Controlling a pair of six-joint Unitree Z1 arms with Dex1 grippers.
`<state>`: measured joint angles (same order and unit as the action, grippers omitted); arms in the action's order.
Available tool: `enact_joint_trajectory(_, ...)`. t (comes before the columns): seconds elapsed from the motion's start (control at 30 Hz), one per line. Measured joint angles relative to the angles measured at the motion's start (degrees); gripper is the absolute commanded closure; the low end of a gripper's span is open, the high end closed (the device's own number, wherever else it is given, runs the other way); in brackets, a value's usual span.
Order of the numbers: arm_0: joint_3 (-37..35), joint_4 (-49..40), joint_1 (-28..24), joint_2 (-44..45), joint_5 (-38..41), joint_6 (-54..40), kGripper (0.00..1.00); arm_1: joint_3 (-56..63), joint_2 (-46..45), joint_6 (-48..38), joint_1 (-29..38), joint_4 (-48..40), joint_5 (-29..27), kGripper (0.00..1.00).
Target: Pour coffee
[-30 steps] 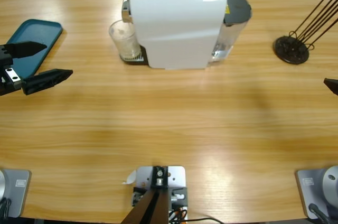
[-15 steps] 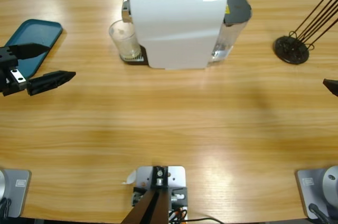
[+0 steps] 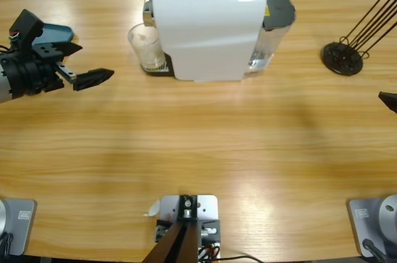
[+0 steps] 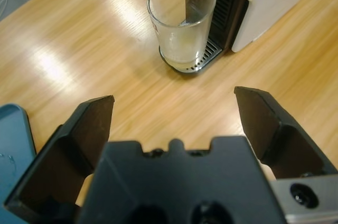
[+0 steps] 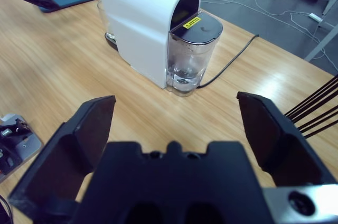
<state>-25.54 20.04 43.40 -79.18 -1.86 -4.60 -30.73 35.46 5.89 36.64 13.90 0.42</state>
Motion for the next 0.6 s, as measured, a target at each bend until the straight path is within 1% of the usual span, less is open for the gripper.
enact_joint_trajectory(0.37,1.12,5.18,0.0,-3.36,-0.07,-2.07,0.007,0.01,0.0,0.0,0.0,-0.01,0.0,0.0)
enact_joint_trajectory(0.47,1.18,10.8,0.0,-6.86,0.83,-2.1,0.009,0.02,0.0,0.0,0.0,-0.01,0.0,0.0)
enact_joint_trajectory(0.6,1.07,20.61,0.06,-14.44,2.33,-2.1,0.013,0.06,-0.14,0.0,0.0,-0.01,0.0,0.0)
